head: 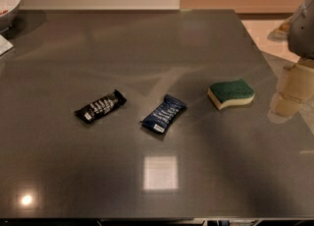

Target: Pick rxbar blueberry

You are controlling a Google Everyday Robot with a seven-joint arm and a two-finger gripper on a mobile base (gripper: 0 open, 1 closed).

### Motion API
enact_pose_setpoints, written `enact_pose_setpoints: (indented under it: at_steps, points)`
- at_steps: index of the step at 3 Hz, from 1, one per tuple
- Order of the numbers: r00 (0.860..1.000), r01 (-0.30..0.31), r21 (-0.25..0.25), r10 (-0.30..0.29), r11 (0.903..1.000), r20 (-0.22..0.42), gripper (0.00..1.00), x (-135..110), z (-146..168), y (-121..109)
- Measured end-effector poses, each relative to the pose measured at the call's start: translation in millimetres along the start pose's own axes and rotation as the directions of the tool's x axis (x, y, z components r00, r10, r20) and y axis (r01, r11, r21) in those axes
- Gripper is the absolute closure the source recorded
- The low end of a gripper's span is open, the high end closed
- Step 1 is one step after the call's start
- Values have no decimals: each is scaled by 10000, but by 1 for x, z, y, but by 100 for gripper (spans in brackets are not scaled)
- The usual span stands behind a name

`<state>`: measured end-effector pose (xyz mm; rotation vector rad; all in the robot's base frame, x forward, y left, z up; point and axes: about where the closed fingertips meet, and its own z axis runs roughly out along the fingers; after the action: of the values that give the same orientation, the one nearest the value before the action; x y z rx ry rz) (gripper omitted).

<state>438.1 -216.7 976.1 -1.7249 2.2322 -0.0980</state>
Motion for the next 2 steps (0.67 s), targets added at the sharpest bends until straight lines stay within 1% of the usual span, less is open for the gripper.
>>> enact_pose_setpoints:
  at_steps: [1,2]
  points:
    - [10000,0,2,0,10000,1,0,0,0,0]
    - [9974,685,-544,-671,9962,267,0,-14,13,-5]
